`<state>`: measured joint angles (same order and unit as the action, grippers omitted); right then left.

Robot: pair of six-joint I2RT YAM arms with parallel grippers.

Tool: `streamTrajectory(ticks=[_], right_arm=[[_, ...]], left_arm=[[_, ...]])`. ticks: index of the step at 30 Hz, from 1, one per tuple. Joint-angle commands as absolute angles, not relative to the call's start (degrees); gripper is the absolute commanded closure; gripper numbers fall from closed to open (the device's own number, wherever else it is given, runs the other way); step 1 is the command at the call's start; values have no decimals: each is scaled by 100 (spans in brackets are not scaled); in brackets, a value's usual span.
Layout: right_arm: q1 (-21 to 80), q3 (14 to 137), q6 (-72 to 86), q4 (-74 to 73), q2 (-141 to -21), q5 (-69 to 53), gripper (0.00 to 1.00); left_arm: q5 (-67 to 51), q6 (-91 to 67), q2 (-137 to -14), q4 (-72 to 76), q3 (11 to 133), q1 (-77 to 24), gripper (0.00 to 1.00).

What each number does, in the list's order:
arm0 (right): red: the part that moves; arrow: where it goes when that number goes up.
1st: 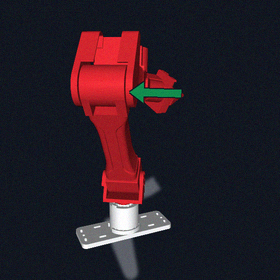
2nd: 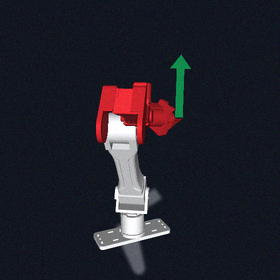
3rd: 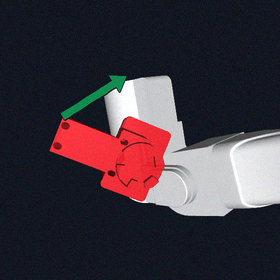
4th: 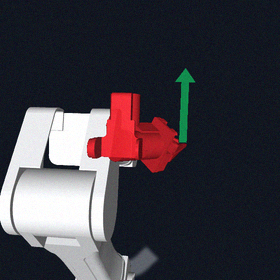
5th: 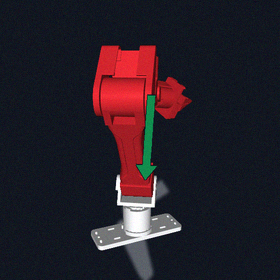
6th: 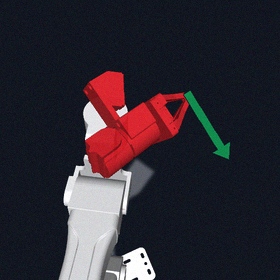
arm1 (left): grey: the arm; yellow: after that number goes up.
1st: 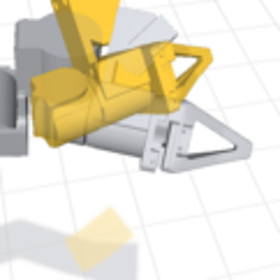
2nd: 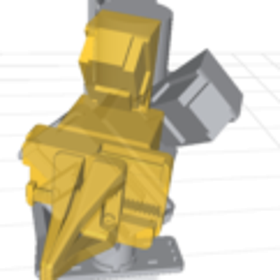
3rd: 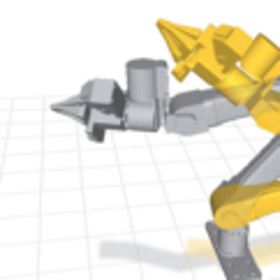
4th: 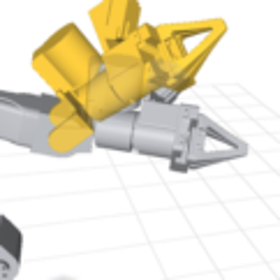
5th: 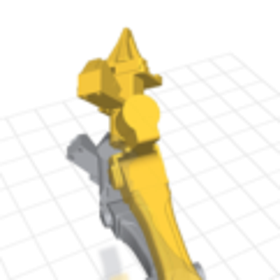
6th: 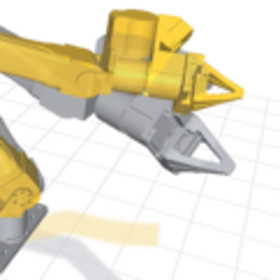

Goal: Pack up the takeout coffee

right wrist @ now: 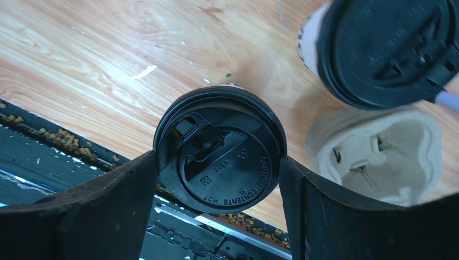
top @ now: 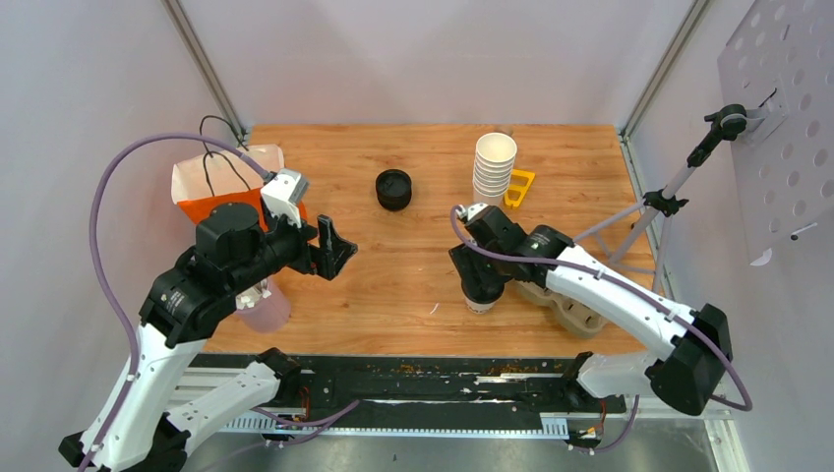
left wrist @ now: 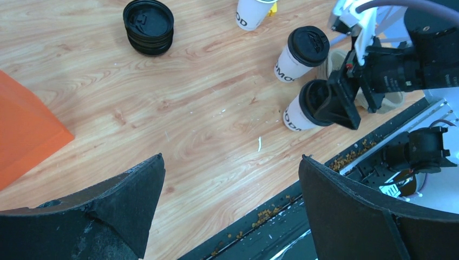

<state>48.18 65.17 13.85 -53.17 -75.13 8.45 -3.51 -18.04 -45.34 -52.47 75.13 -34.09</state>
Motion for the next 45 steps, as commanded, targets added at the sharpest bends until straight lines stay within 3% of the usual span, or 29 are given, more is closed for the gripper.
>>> streamTrajectory(ticks=[1,15,31,45], right_arm=[[4440,6228,1411,-5291,-7101,772,27],[3906,5391,1267,-4761,-6912,605,27],[3888,5250,1382,-4793,-6871,624,28],[3885,6396,1326,-5186,-6710,509,2]], left_arm=[[-340,-1734,-4583,-5073,7474,-3399,0],[-319,-1749,-4679,-5036,7413,-3401,0],[-295,-1841,-4707,-4965,7307,-3401,0],[-265,-1831,-4737,-4937,7260,-3395,0]])
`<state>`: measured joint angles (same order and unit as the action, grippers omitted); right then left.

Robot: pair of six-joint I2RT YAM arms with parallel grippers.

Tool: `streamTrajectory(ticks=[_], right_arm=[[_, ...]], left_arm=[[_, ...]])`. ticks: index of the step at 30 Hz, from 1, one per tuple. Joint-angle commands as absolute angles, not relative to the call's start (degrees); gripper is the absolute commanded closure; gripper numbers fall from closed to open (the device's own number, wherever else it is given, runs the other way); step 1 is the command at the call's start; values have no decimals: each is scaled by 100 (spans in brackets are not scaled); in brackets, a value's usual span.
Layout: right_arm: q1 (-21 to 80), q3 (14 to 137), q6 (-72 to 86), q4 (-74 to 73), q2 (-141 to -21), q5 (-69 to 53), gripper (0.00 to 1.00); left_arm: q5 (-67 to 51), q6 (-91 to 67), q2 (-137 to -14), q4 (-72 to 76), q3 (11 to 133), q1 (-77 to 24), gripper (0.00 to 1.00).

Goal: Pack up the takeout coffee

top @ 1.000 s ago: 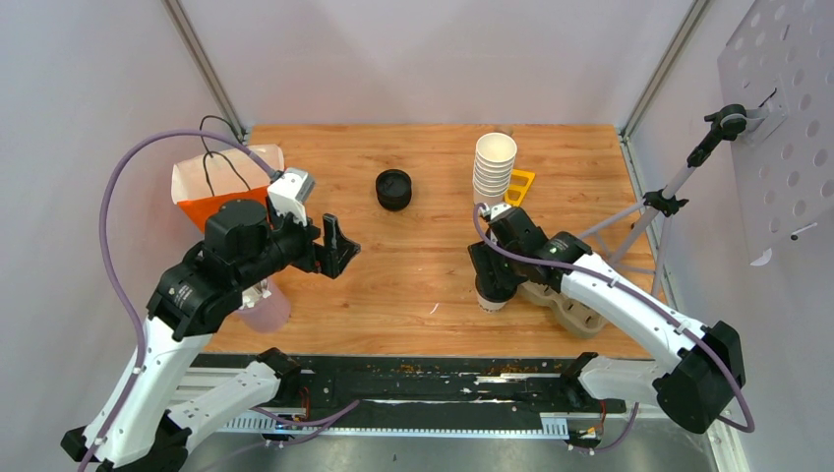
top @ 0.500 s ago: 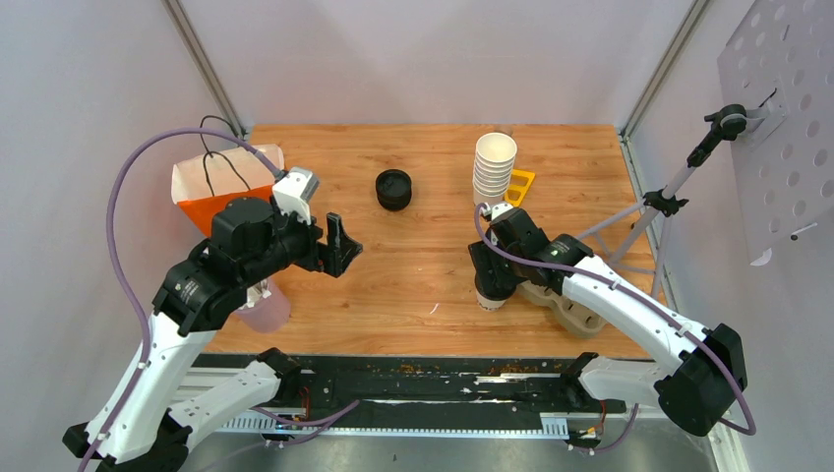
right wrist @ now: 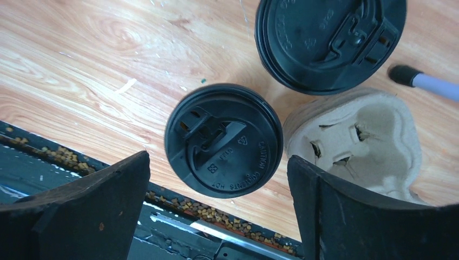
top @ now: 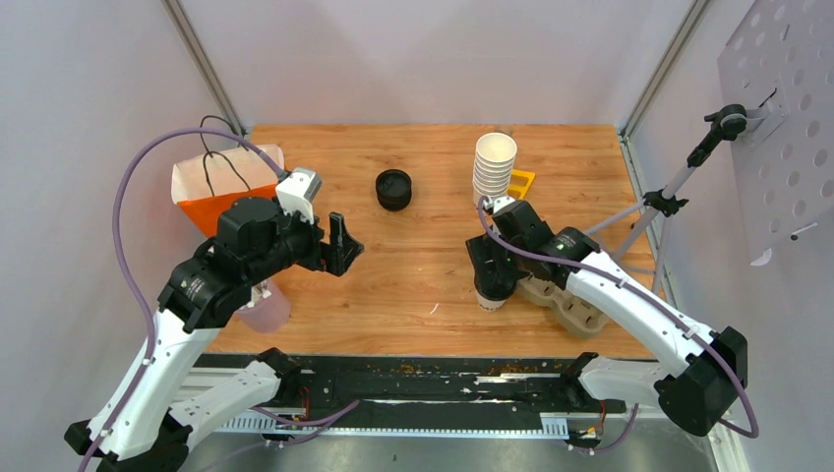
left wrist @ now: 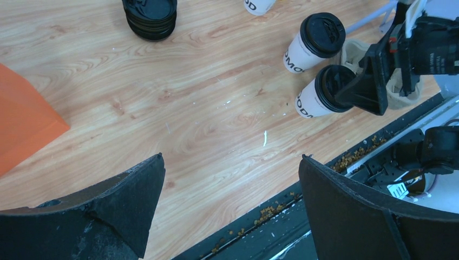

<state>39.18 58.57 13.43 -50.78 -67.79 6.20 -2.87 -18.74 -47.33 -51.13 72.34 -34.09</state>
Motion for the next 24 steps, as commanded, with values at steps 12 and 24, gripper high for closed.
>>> streamTrajectory(ticks=[12,24], right_arm=[[3885,7250,1432,-5416,-6392,487,0],[3890,7692,1274,-4876,-5995,1147,0]], left_arm=[[-403,-1642,-4909,-4686,7244,-3401,0],[576,-1452,-6079,-4309,7837,-3363,3]])
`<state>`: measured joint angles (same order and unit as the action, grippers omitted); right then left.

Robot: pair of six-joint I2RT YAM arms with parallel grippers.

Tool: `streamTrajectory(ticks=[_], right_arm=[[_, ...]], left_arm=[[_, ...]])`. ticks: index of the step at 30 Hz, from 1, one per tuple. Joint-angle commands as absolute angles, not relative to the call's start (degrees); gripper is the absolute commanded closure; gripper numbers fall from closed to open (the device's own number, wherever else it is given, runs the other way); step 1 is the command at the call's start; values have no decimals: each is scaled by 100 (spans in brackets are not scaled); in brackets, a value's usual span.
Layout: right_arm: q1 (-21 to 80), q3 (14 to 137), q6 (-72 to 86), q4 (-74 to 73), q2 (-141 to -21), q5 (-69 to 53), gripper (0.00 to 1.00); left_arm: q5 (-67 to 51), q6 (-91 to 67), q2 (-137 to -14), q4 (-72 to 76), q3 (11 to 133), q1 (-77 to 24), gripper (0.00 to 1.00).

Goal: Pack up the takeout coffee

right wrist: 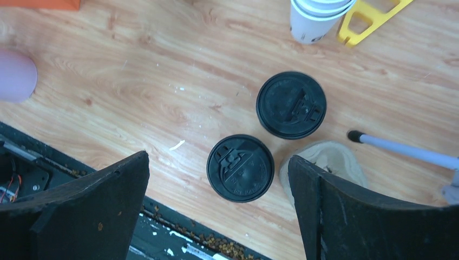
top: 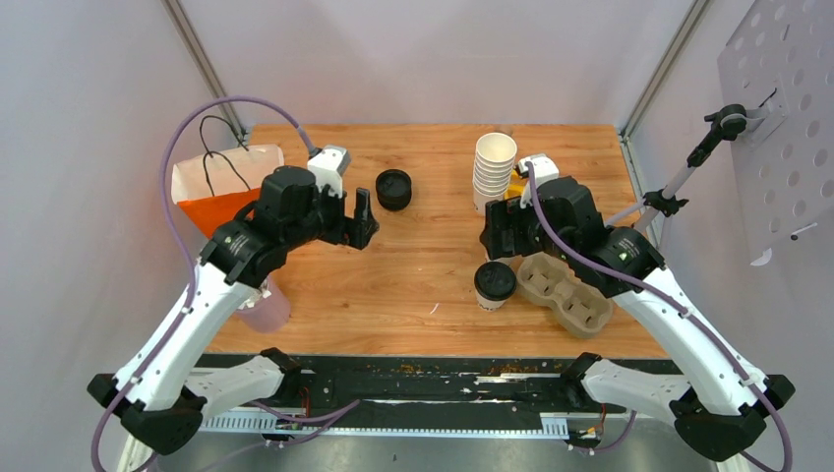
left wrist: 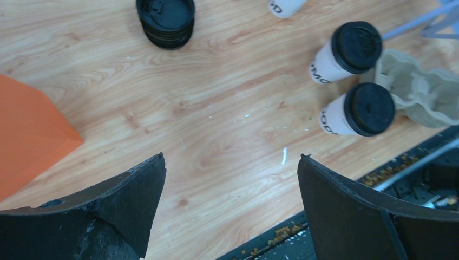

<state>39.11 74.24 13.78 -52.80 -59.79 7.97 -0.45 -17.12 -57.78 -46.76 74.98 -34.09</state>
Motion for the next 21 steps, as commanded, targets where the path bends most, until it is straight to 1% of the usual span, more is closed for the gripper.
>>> streamTrajectory(ticks=[1,5,9,16,18,20,21], right_arm=[[3892,7779,1278,-4826,-6043,1128,0],[3893,7874,1394,-4450,-6062,796,2],[3885,7703,1484,-4191,-6002,482,4],[3887,7165,1479,-4157,-5836,-145,5],[3885,7158,1557,-4244,-5805,-267,5],[3886,7252,1594,-4333,-5807,-338,5],[3886,7308,1604,-4336,-5809,-370,5]], left_arm=[[663,-1416,-6250,-4326,7913,-3309,4],[863,-1427,-6953,-4551,8504,-2896,13],[1571,-1165,-7290,-4676,9121,-2565,14],[2634,-868,-8036,-5586,10492,-2007,15],[2552,-1027,-8421,-5878,10896,-1796,18],[2520,-1232,-8796,-6275,11397,-1675,25],[2595,-1295,-8842,-6289,11420,-1664,26]])
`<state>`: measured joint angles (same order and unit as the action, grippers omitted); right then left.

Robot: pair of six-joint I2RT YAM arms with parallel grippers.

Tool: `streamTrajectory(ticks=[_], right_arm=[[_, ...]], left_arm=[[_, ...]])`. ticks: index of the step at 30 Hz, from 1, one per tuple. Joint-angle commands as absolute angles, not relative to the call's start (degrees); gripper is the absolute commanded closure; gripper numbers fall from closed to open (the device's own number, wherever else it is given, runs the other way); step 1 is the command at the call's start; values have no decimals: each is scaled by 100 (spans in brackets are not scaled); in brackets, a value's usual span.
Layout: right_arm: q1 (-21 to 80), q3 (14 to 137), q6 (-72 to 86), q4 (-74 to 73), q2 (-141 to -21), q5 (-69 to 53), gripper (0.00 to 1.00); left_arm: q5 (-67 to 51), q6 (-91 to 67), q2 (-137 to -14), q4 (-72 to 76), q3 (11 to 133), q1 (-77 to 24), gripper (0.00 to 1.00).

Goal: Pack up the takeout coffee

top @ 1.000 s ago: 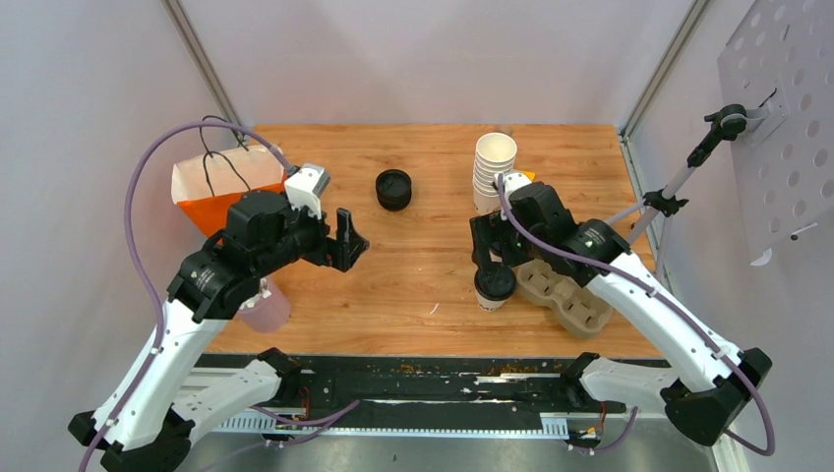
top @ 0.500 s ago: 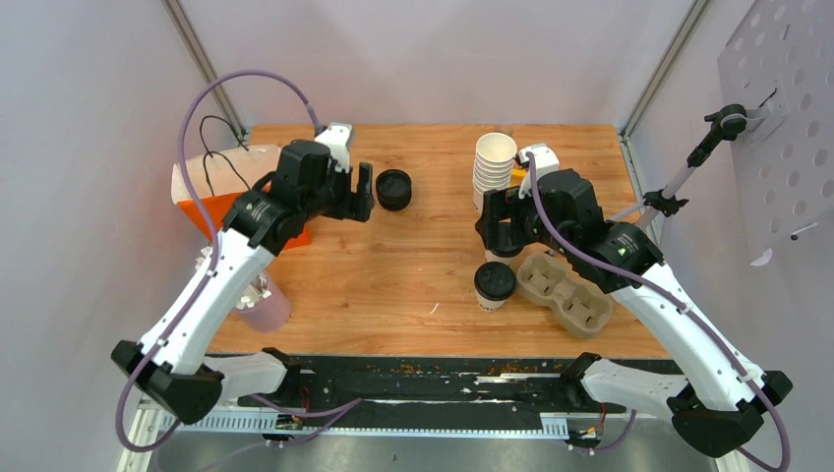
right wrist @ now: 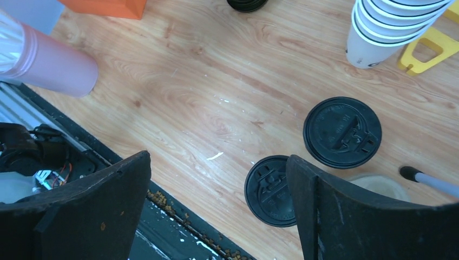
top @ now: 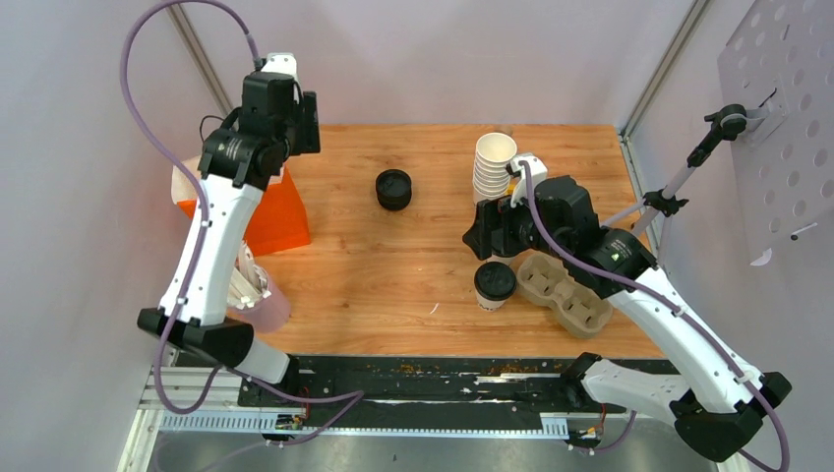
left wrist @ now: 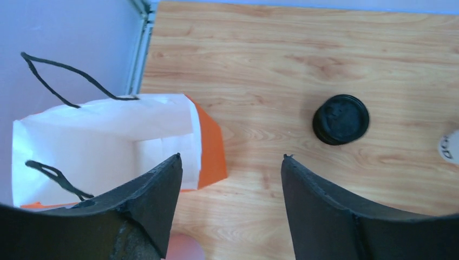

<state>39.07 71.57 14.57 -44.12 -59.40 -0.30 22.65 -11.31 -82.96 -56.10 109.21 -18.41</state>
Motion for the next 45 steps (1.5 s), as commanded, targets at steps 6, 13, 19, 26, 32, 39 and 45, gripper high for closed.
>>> streamTrajectory(ticks=[6,13,19,26,32,39,45], right_arm=[[3888,7476,1598,-4381,-5827,-408,6],[3886,7690,1533,-4701,-5992,-453,6],[3885,7490,1798,-4801,-6012,-436,6],[3889,7435,1789,-4958,-5978,-436,7],[3885,7453,1678,-4946,-5999,-474,6],[3885,7391,1638,-4903,-5987,-577,6],[3885,7447,1562,-4952,-5994,-513,6]], left_arm=[[3070,-1566,-9017,-6306,11340,-1508,31],[2974,-1634,-9269,-6187,10823,-1276,34],[3048,-1430,-9389,-6125,10618,-1211,40],[2761,-1385,-9302,-6181,10521,-1204,71],[2709,-1279,-9038,-6225,10328,-1204,85],[3190,-1105,-9073,-6055,10514,-1204,52],[3263,-1090,-9402,-6089,10769,-1159,48]])
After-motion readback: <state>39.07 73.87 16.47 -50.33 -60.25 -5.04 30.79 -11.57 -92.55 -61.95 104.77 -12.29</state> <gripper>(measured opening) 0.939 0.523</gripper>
